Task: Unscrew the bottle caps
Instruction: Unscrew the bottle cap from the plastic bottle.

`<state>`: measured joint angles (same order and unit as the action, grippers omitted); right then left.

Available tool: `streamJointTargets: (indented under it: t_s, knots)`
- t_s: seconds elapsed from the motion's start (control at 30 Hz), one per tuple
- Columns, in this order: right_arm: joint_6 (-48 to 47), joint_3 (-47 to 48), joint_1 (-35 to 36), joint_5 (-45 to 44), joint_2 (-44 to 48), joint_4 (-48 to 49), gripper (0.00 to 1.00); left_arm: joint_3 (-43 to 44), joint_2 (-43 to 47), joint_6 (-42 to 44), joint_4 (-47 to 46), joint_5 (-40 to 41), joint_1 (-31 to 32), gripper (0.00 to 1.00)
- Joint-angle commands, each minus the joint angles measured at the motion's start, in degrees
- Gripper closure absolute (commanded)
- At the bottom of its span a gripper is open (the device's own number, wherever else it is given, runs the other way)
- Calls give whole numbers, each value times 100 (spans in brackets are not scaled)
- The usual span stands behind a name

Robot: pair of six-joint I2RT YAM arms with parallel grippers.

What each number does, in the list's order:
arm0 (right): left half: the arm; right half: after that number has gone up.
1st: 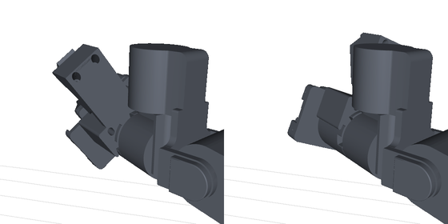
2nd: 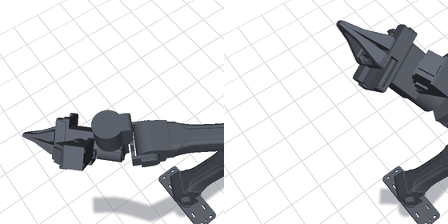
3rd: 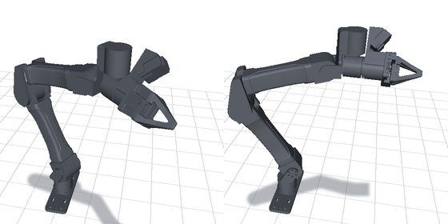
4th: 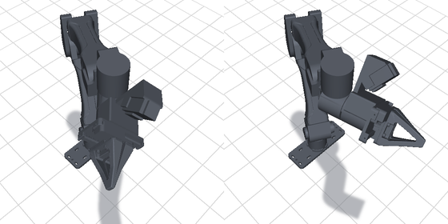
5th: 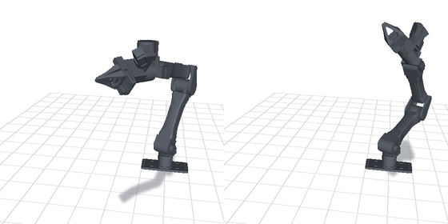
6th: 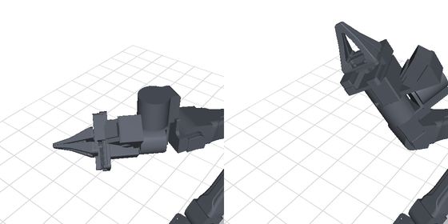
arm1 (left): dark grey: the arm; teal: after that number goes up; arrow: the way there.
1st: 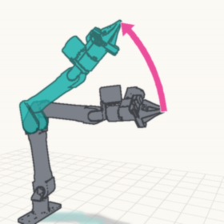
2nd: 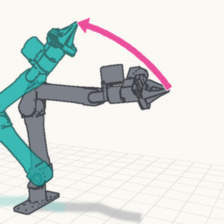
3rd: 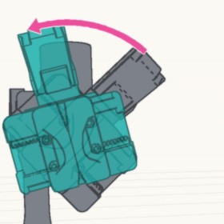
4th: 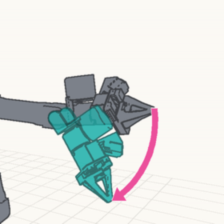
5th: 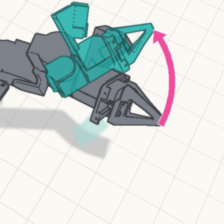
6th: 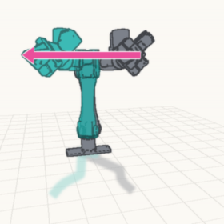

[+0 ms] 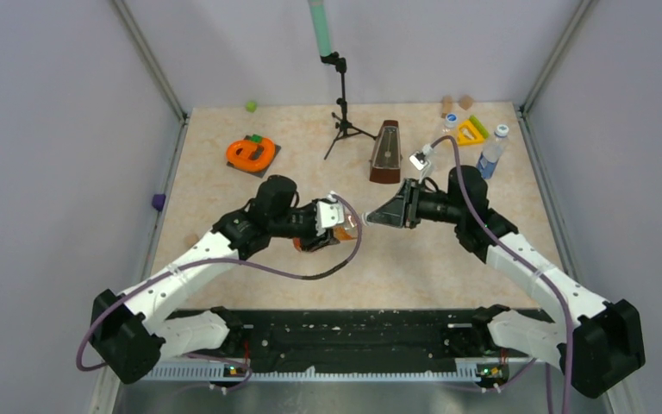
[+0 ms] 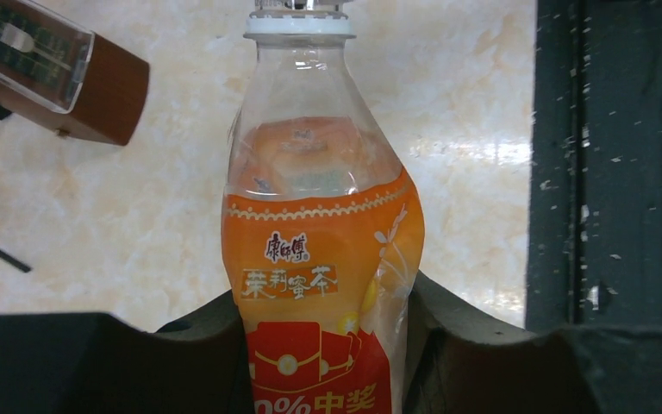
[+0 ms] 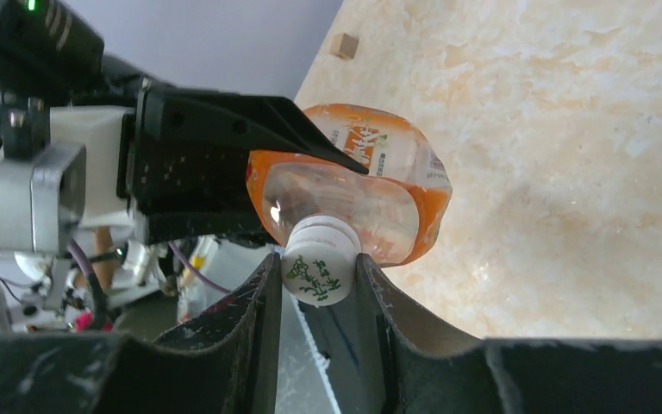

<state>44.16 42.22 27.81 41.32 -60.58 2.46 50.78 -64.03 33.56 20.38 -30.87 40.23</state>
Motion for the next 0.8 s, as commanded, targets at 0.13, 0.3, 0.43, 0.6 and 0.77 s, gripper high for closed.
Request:
streamJointTargets:
  t_s: [0.13, 0.3, 0.43, 0.6, 0.77]
  knots:
    - [-1757, 613, 194, 833, -142, -916, 81, 833, -213, -938, -248, -2391, -348, 100]
    - [-2108, 764, 198, 990, -39, -1129, 77, 933, -348, -1061, -140, -2690, -441, 100]
    - [-1850, 754, 198, 603, 56, -1146, 55, 854, -290, -918, -154, -2011, -445, 100]
    - [-1218, 557, 190, 274, 155, -755, 39, 712, -169, -597, 3, -1401, -441, 100]
    - [-741, 273, 189, 459, 482, -159, 32, 662, -154, -388, 252, -861, -408, 100]
